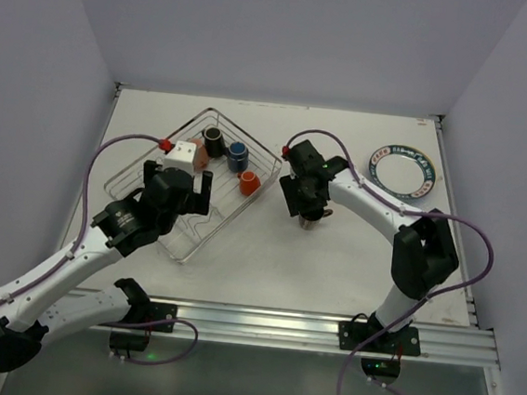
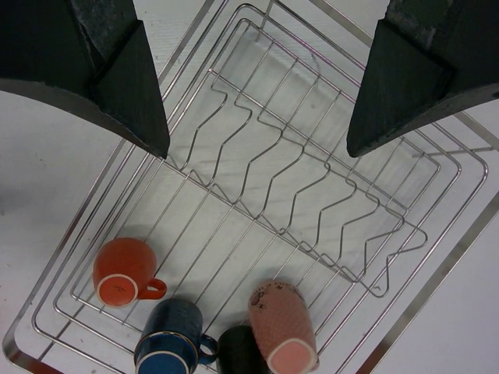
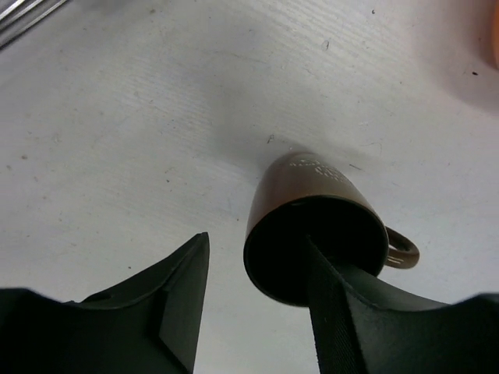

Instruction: Unload the mixed dishes from the dish rack

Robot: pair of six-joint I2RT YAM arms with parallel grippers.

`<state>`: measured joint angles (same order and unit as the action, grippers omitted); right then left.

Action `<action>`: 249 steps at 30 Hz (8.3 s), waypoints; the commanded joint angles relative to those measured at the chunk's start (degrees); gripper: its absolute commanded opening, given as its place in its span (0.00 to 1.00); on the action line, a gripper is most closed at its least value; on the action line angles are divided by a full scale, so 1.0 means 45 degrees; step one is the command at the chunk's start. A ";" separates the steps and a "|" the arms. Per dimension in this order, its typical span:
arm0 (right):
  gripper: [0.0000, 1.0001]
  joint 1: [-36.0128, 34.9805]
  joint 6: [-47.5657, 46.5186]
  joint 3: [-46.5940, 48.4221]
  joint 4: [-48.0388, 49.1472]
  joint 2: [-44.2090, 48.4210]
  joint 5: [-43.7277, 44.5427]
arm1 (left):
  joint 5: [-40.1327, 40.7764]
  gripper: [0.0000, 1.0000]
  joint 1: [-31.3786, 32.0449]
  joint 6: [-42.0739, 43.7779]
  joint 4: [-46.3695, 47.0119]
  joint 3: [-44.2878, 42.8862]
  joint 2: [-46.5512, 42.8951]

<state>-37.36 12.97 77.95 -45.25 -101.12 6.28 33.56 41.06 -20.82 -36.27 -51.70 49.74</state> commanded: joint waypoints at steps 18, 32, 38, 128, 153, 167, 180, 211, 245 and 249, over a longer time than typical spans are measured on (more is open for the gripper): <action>0.99 0.0100 0.2096 -0.5076 0.5096 1.0400 0.5065 | 0.1121 1.00 -0.3478 -0.6806 -0.2545 -0.7371 0.9040; 0.99 0.0100 0.2254 -0.5487 0.5271 1.0499 0.5166 | -0.0953 1.00 -0.5549 -0.6154 -0.3131 -1.1167 1.3497; 0.99 0.0100 0.2156 -0.5448 0.5311 1.0265 0.5206 | -0.1773 1.00 -0.6057 -0.6331 -0.2022 -0.9998 1.3499; 0.19 0.0100 0.3973 -0.9041 1.6228 1.2120 -1.1162 | -1.2869 0.00 0.0094 -1.4454 1.7864 0.4808 0.1506; 0.00 0.0353 0.1844 -0.3811 0.1115 1.1152 0.2368 | -0.4821 1.00 0.0153 -0.4581 0.6366 -0.0148 -0.0894; 0.00 0.3264 0.1550 -0.3299 -0.0062 0.5754 0.1592 | -0.3279 1.00 0.0153 -0.0550 0.0463 -0.0582 -0.2555; 0.00 0.3889 0.1786 -0.4022 0.1541 0.4055 0.0147 | -0.2829 1.00 0.0153 -0.0042 0.0717 0.0728 -0.2654; 0.63 0.3928 0.1825 -0.4216 0.1110 0.7663 0.0653 | -0.0525 1.00 -0.0313 -0.2186 0.0267 -0.1458 0.0897; 0.99 0.3928 0.3309 -0.8143 0.5936 1.3077 0.0811 | -0.0368 0.92 -0.4671 -1.0726 -0.4088 -1.4056 1.6231; 0.99 0.3928 0.3309 -0.8143 0.5916 1.3018 0.0791 | -0.0290 0.91 -0.4885 -1.0725 -0.4342 -1.4662 1.7013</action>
<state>-19.81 27.46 41.32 -21.04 -42.57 10.33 30.46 20.01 -67.35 -55.07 -114.21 124.31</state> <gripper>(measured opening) 0.989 0.911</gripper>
